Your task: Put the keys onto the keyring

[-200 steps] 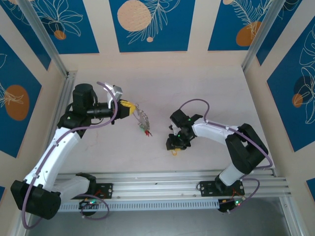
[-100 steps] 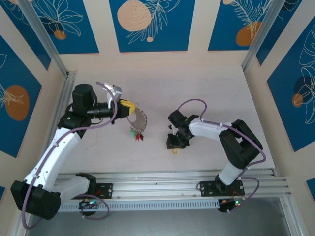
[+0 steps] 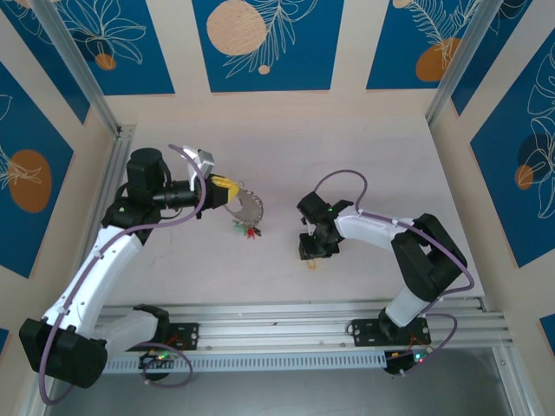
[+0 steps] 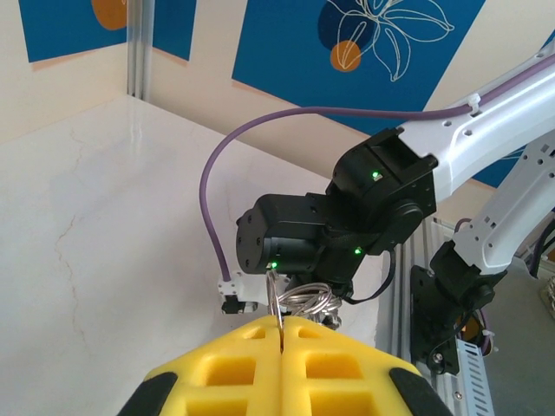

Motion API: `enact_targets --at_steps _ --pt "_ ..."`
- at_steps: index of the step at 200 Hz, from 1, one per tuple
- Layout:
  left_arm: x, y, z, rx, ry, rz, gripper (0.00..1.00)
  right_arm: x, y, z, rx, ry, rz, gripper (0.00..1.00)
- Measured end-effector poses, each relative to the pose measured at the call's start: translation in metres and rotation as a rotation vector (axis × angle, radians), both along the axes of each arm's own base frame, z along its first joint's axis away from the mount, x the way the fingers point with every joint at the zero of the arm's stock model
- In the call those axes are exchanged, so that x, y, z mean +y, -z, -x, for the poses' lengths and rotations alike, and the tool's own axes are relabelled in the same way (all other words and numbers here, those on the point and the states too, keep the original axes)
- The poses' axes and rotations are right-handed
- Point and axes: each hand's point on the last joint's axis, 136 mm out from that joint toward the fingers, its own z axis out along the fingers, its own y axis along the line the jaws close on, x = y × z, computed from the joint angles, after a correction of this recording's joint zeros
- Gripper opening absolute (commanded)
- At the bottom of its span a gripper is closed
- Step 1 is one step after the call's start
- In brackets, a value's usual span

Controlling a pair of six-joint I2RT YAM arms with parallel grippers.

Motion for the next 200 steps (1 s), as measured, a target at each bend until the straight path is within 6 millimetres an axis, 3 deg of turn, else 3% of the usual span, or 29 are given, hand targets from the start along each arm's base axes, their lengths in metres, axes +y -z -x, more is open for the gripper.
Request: enact_targets --at_steps 86,151,200 --pt "-0.001 -0.001 0.002 0.004 0.012 0.010 0.00 0.004 -0.008 -0.008 -0.056 -0.086 -0.016 0.28" --pt "-0.001 -0.002 0.002 0.001 0.016 0.014 0.00 0.004 0.001 -0.009 -0.046 -0.115 -0.003 0.27" --pt "-0.001 -0.004 0.002 0.004 0.020 0.022 0.00 0.004 0.004 -0.008 -0.044 -0.130 0.001 0.15"
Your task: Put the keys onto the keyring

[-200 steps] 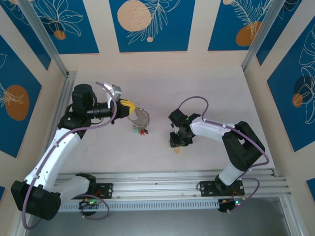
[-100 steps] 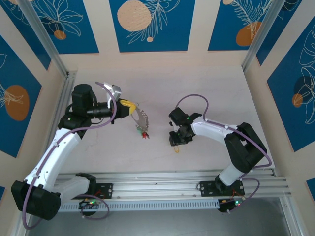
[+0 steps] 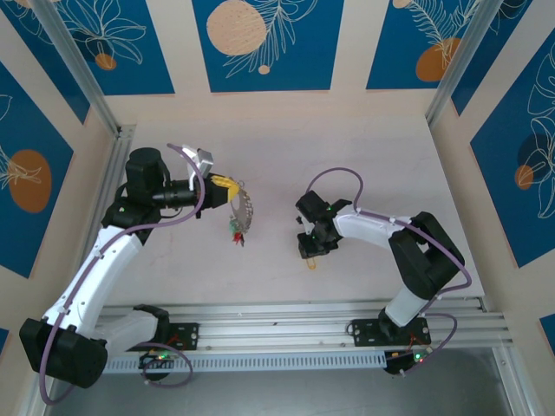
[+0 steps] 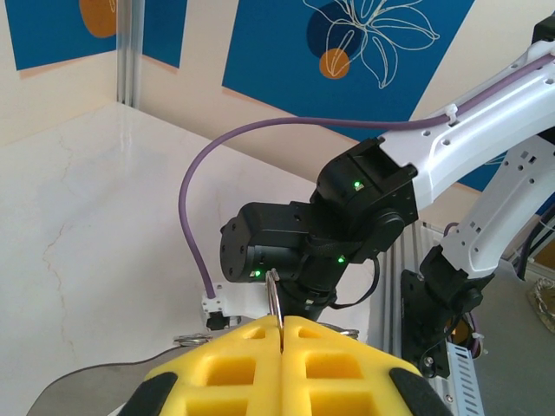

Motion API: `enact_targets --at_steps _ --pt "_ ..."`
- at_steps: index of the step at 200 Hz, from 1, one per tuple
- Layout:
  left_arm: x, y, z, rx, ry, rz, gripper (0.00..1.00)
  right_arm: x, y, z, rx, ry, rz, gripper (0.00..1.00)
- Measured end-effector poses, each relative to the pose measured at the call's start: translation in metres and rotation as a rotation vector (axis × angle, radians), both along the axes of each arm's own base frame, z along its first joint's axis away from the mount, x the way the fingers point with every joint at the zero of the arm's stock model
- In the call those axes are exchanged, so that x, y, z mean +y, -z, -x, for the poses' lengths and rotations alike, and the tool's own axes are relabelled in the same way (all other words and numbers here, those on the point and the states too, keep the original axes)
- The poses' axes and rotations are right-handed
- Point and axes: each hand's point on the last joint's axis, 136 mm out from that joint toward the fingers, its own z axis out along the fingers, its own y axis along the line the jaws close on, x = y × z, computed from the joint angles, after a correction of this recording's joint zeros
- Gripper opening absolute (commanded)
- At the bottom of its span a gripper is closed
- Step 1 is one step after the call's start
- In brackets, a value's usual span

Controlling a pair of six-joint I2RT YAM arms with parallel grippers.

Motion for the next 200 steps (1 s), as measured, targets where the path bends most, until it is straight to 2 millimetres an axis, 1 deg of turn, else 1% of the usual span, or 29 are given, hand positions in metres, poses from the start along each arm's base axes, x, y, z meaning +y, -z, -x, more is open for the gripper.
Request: enact_targets --at_steps 20,56,87,94,106,121,135,147,170,190,200 --pt "0.000 0.000 0.000 0.001 -0.002 0.000 0.00 0.000 0.002 -0.001 0.000 -0.008 0.002 0.08" --pt "0.001 0.000 -0.001 0.002 -0.004 0.001 0.00 0.002 0.002 -0.002 -0.004 -0.019 0.000 0.00" --pt "0.001 -0.001 -0.001 0.001 -0.003 0.002 0.00 0.004 0.001 -0.003 -0.014 -0.026 -0.007 0.00" --pt "0.001 0.000 -0.001 0.001 -0.004 0.002 0.00 0.006 -0.002 -0.003 -0.025 -0.036 -0.015 0.00" --pt "0.001 0.000 -0.001 0.001 -0.003 0.001 0.00 0.010 -0.013 -0.001 -0.064 -0.075 -0.038 0.00" --pt "0.001 0.002 -0.002 0.005 -0.004 -0.001 0.00 0.023 -0.040 0.004 -0.149 -0.167 -0.088 0.00" --pt "0.001 0.005 -0.005 0.007 -0.009 -0.008 0.00 0.038 -0.074 0.012 -0.249 -0.275 -0.157 0.00" --pt "0.001 0.008 -0.008 0.006 -0.014 -0.016 0.00 0.050 -0.110 0.019 -0.339 -0.363 -0.240 0.00" --pt "0.002 0.011 -0.009 -0.006 -0.030 -0.045 0.00 0.059 -0.182 0.032 -0.496 -0.476 -0.413 0.00" --pt "-0.002 0.011 -0.007 -0.043 -0.028 -0.079 0.00 0.068 -0.240 0.048 -0.565 -0.582 -0.550 0.00" --pt "-0.004 0.009 -0.005 -0.063 -0.022 -0.096 0.00 0.074 -0.265 0.057 -0.575 -0.636 -0.614 0.00"
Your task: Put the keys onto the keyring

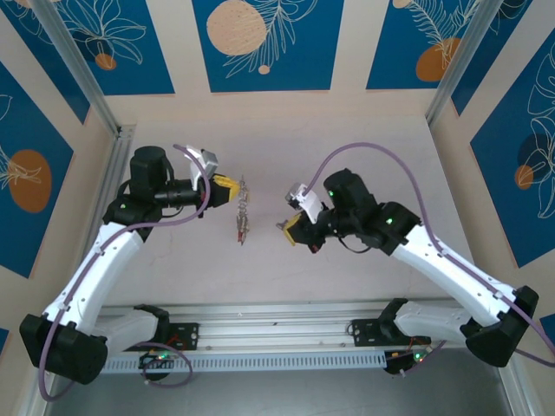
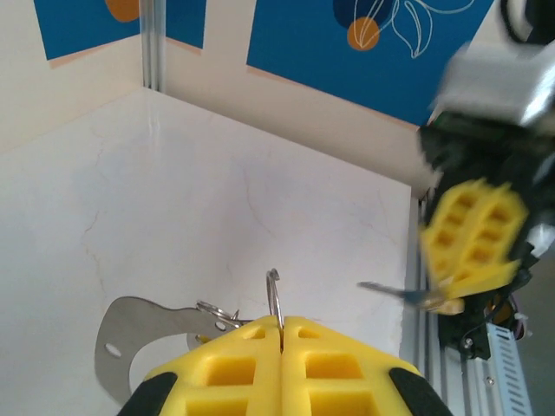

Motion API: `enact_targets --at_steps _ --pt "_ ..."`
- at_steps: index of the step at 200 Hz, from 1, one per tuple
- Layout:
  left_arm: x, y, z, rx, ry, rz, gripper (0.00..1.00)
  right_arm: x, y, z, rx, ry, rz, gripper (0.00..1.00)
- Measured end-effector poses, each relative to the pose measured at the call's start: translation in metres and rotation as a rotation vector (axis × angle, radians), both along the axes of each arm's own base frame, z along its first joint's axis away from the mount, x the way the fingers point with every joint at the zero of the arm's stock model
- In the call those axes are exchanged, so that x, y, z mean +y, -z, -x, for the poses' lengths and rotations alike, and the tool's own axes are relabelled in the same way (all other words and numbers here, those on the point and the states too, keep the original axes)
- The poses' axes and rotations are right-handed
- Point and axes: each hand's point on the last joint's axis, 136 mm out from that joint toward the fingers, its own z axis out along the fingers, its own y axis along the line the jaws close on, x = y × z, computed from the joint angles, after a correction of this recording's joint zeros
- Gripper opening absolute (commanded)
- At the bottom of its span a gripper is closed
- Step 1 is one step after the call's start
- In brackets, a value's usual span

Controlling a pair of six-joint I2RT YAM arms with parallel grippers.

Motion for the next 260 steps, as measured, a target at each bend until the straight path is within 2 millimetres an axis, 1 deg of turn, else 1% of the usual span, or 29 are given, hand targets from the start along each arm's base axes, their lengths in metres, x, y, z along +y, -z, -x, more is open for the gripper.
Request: enact_targets --at_steps 9,23,37,53,76,96,109,135,149,167,208,237,260 --pt "-0.003 -0.003 0.002 -0.022 0.008 -0.014 0.00 0.006 -0.021 0.008 -0.008 -0.064 -0.039 0.00" --pt "-0.008 -0.008 0.008 -0.062 0.028 -0.031 0.00 0.012 -0.045 0.020 -0.009 -0.149 -0.086 0.00" --pt "-0.012 -0.010 0.012 -0.091 0.046 -0.043 0.00 0.016 -0.062 0.030 -0.004 -0.213 -0.124 0.00" --pt "-0.015 -0.009 0.016 -0.115 0.063 -0.059 0.00 0.017 -0.073 0.038 0.024 -0.268 -0.163 0.00" --pt "-0.017 -0.006 0.021 -0.131 0.083 -0.083 0.00 0.018 -0.087 0.034 0.064 -0.308 -0.217 0.00" --pt "-0.018 -0.007 0.028 -0.151 0.100 -0.093 0.00 0.026 -0.097 0.024 0.103 -0.338 -0.255 0.00" --pt "-0.018 -0.008 0.033 -0.164 0.110 -0.096 0.00 0.032 -0.100 0.015 0.133 -0.345 -0.266 0.00" --pt "-0.018 -0.013 0.043 -0.195 0.127 -0.098 0.00 0.044 -0.098 -0.003 0.213 -0.353 -0.253 0.00" --pt "-0.017 -0.014 0.047 -0.212 0.127 -0.105 0.00 0.049 -0.091 -0.009 0.256 -0.347 -0.226 0.00" --pt "-0.016 -0.013 0.047 -0.223 0.117 -0.121 0.00 0.048 -0.080 -0.013 0.290 -0.322 -0.176 0.00" --pt "-0.014 -0.007 0.040 -0.238 0.078 -0.161 0.00 0.036 -0.058 -0.010 0.314 -0.240 -0.041 0.00" --pt "-0.014 -0.006 0.038 -0.240 0.070 -0.167 0.00 0.027 -0.048 -0.004 0.301 -0.209 0.038 0.00" --pt "-0.015 -0.006 0.039 -0.240 0.071 -0.171 0.00 0.022 -0.035 -0.002 0.290 -0.188 0.114 0.00"
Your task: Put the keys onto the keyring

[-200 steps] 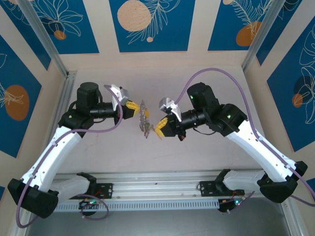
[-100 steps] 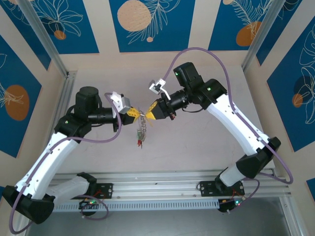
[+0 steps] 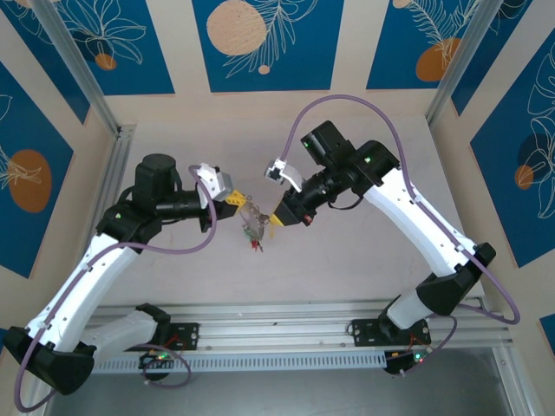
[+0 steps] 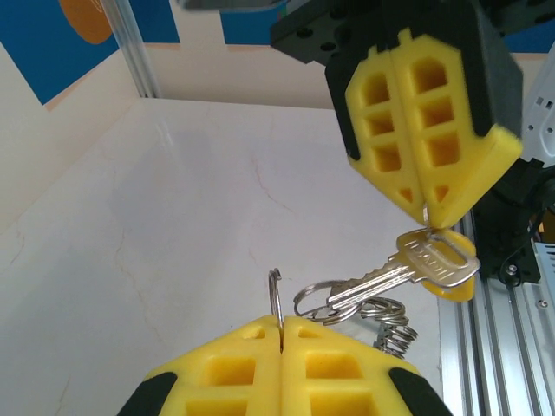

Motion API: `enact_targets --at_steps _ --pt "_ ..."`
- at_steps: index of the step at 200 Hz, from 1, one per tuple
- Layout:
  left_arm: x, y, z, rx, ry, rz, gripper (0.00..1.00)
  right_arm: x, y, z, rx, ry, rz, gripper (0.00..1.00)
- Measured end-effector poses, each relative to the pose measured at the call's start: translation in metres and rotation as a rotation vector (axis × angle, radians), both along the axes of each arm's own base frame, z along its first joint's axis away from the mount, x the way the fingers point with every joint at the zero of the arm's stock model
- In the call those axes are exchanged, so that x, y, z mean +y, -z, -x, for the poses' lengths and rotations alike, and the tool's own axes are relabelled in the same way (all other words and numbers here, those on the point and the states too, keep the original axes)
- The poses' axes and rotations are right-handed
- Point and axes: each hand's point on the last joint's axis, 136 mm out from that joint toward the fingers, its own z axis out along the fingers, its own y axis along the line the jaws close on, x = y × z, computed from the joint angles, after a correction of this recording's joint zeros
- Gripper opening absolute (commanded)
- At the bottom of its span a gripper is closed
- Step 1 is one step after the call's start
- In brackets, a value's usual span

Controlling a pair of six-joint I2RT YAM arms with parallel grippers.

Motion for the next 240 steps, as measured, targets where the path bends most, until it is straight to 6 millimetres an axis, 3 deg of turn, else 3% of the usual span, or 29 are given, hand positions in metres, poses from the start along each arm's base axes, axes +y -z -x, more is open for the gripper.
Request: enact_targets --at_steps 58,100,147,166,212,240 --pt "-0.002 0.001 0.005 -0.014 0.021 -0.012 0.00 0.000 0.003 -0.007 -0.046 0.013 0.054 0.00" --pt "-0.001 -0.004 0.010 -0.033 0.027 -0.002 0.00 -0.017 -0.009 -0.022 -0.167 0.096 0.094 0.00" --pt "0.000 -0.006 0.012 -0.043 0.024 -0.001 0.00 -0.030 0.000 -0.026 -0.282 0.117 0.231 0.00" --pt "-0.001 -0.006 0.012 -0.043 0.025 -0.001 0.00 -0.027 -0.008 -0.021 -0.301 0.097 0.197 0.00" --pt "-0.002 -0.006 0.014 -0.042 0.034 -0.001 0.00 -0.013 -0.059 -0.001 -0.352 0.024 -0.036 0.00" --pt "-0.003 -0.006 0.014 -0.042 0.035 -0.001 0.00 0.007 -0.055 -0.006 -0.314 -0.024 -0.072 0.00"
